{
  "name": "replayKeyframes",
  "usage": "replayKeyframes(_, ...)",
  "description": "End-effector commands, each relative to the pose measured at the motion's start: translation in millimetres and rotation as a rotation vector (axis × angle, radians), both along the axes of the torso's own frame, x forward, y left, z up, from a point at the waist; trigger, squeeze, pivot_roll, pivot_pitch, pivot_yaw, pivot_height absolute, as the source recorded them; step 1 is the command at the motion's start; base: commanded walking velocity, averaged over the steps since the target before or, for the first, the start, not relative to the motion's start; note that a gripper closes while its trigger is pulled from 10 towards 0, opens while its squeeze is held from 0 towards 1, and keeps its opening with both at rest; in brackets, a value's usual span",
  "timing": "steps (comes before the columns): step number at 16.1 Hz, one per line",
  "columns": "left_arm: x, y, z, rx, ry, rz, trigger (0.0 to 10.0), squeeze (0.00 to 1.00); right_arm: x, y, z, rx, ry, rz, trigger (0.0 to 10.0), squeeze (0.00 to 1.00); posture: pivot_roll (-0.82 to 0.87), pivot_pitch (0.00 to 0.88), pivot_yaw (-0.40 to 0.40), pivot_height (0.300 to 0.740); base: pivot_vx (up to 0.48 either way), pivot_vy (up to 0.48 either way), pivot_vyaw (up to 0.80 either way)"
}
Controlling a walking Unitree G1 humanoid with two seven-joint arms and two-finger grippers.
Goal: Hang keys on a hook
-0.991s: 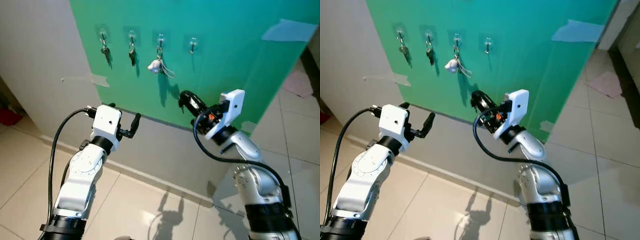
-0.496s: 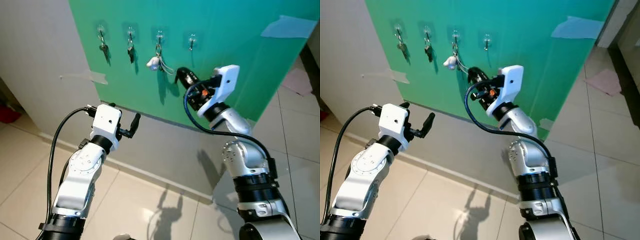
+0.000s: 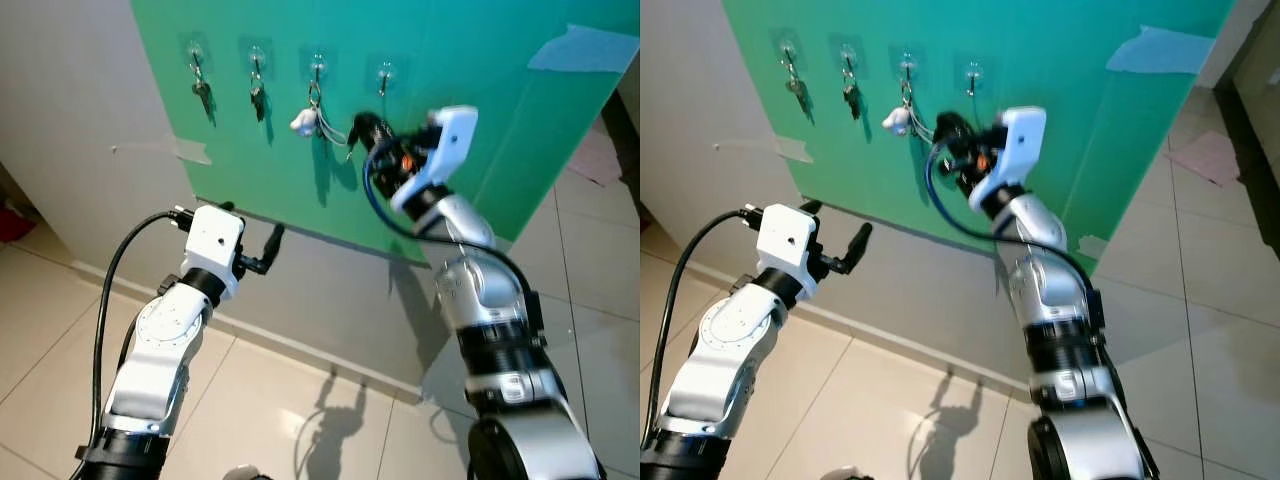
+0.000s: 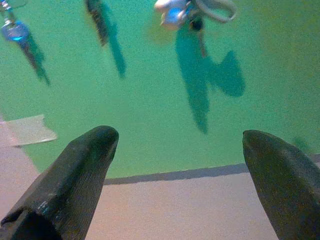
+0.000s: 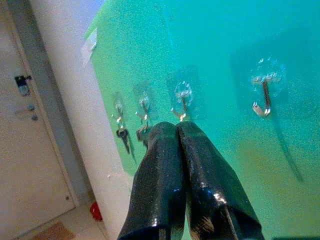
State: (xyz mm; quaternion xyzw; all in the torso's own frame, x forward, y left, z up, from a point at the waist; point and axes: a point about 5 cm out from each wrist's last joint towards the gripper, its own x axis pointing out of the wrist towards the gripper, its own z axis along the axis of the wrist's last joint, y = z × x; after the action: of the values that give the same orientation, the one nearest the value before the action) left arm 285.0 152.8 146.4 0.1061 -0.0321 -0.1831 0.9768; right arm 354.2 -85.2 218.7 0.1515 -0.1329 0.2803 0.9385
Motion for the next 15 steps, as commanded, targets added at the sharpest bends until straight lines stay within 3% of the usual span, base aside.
replayKeyframes(1,-1.7,-10.4,15.0,-0.015,-0.06,-0.099,10.0,0.0,6.3,0.7,1.9,0.023,0.015,-0.015,10.0,0.0,0.02,0.0,0.008,0.74,0.0,0.0,0.0)
replayKeyframes(6,-8.8,-20.0,14.6,-0.004,-0.048,-0.202,10.0,0.0,22.3,10.6,14.2,0.068,-0.003,-0.058,10.0,0.0,0.03,0.0,0.002,0.74,0.0,0.0,0.0)
replayKeyframes(10,-11.0,-19.8,16.7,-0.008,-0.05,-0.226,10.0,0.0,29.2,8.5,23.0,0.115,-0.023,-0.089,10.0,0.0,0.04,0.004,0.003,0.74,0.0,0.0,0.0)
replayKeyframes(15,-9.5,-21.3,17.6,-0.009,-0.054,-0.24,10.0,0.0,35.8,1.1,16.8,0.094,0.016,-0.148,10.0,0.0,0.03,0.0,0.01,0.74,0.0,0.0,0.0)
